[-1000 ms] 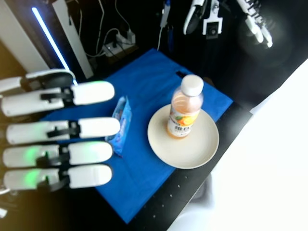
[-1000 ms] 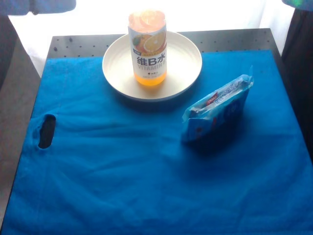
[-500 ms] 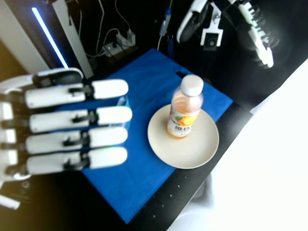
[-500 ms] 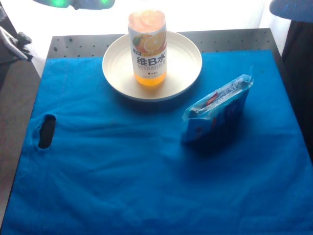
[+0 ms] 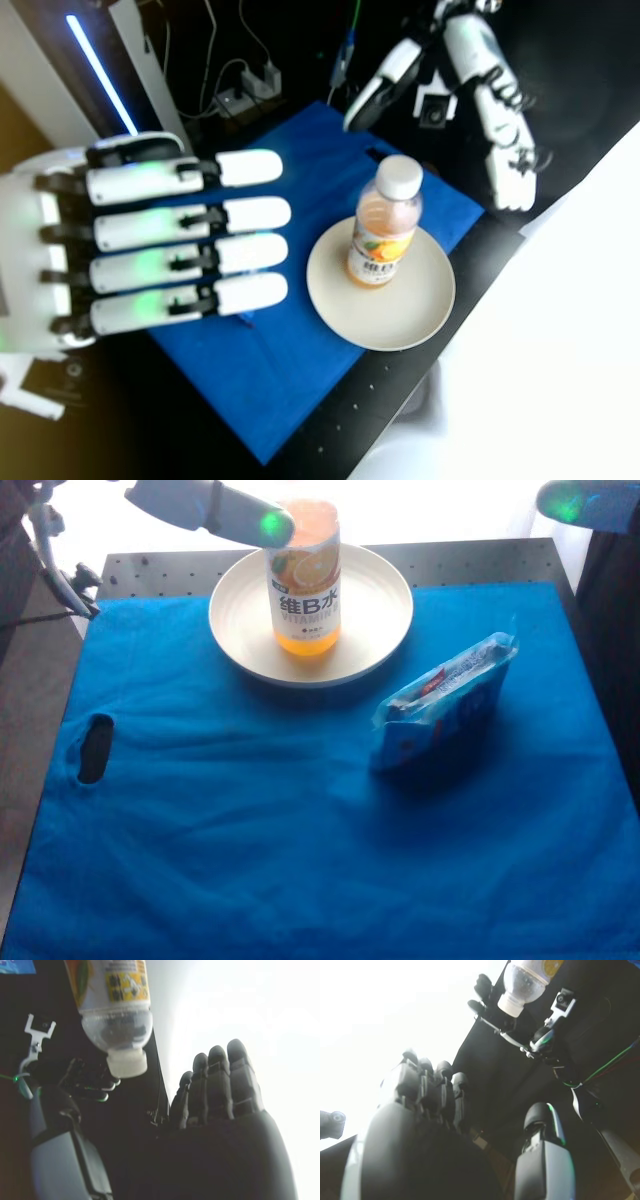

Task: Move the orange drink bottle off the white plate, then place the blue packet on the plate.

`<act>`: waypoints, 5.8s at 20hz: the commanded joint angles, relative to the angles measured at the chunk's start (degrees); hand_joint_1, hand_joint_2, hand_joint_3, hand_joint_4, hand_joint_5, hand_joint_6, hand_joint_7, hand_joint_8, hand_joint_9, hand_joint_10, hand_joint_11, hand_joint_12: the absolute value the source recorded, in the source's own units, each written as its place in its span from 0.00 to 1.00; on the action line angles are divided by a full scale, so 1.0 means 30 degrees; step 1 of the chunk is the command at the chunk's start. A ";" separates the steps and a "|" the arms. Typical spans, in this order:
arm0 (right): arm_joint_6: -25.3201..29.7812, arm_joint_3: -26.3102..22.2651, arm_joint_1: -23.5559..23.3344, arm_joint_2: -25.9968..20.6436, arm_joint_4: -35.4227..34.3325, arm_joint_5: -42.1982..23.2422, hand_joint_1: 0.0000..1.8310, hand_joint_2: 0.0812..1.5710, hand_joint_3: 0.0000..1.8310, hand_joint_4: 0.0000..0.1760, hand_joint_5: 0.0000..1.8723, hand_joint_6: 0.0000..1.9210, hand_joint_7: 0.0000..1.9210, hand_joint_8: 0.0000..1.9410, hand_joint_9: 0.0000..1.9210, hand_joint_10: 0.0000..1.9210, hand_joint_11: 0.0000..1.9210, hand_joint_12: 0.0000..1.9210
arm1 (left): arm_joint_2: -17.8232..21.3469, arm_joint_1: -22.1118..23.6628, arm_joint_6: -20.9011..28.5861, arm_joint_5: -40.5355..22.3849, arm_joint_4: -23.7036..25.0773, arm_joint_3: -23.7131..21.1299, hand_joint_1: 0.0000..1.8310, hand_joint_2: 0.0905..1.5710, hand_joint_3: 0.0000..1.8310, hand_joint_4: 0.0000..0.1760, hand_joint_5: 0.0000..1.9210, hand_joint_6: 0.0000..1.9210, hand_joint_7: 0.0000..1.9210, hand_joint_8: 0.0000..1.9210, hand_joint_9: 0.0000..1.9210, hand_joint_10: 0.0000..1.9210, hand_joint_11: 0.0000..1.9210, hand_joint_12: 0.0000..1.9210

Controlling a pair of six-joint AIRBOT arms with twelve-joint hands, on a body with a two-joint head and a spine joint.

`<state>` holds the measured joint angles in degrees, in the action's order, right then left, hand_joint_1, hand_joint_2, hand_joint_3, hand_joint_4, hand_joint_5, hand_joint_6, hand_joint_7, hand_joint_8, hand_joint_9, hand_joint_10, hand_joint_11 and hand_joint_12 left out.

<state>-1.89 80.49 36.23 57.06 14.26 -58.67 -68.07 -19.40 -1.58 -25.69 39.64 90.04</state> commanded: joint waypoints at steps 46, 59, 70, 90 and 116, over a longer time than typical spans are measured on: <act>0.0155 -0.0353 -0.0334 0.0078 -0.0821 -0.2925 0.22 0.66 0.00 0.05 0.20 0.00 0.12 0.00 0.08 0.00 0.00 0.20 | -0.2890 -0.1261 0.1055 -0.1642 -0.1799 0.2365 0.76 0.66 0.00 0.00 0.54 0.41 0.59 0.32 0.52 0.59 0.46 0.66; 0.0155 -0.0368 -0.0334 0.0078 -0.0839 -0.3053 0.25 0.63 0.00 0.20 0.20 0.00 0.13 0.00 0.10 0.00 0.00 0.26 | -0.2074 -0.1168 0.2818 -0.4048 -0.2823 0.2651 0.68 0.66 0.00 0.00 0.62 0.28 0.54 0.51 0.52 0.38 0.36 0.73; 0.0155 -0.0370 -0.0334 0.0108 -0.0923 -0.3053 0.27 0.63 0.00 0.16 0.19 0.00 0.13 0.00 0.10 0.00 0.00 0.24 | 0.0084 -0.0539 0.4314 -0.6342 -0.1480 0.0587 0.68 0.68 0.00 0.00 0.58 0.34 0.49 0.61 0.44 0.45 0.34 0.76; 0.0155 -0.0364 -0.0311 0.0309 -0.0925 -0.3037 0.23 0.64 0.00 0.12 0.18 0.00 0.11 0.00 0.09 0.00 0.00 0.27 | 0.5031 0.0339 0.7549 -0.7820 0.5428 -0.4494 0.68 0.65 0.00 0.14 0.58 0.35 0.58 0.42 0.64 0.27 0.50 0.61; 0.0155 -0.0382 -0.0235 0.0458 -0.0942 -0.3035 0.23 0.63 0.00 0.18 0.19 0.00 0.11 0.00 0.08 0.00 0.00 0.28 | 0.5441 -0.1187 1.0011 -0.6027 1.0273 -0.5573 0.69 0.63 0.00 0.00 0.62 0.38 0.64 0.24 0.61 0.08 0.44 0.48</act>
<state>-1.89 79.37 36.23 58.33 14.22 -61.47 -51.64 -23.40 27.66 -41.36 75.18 73.49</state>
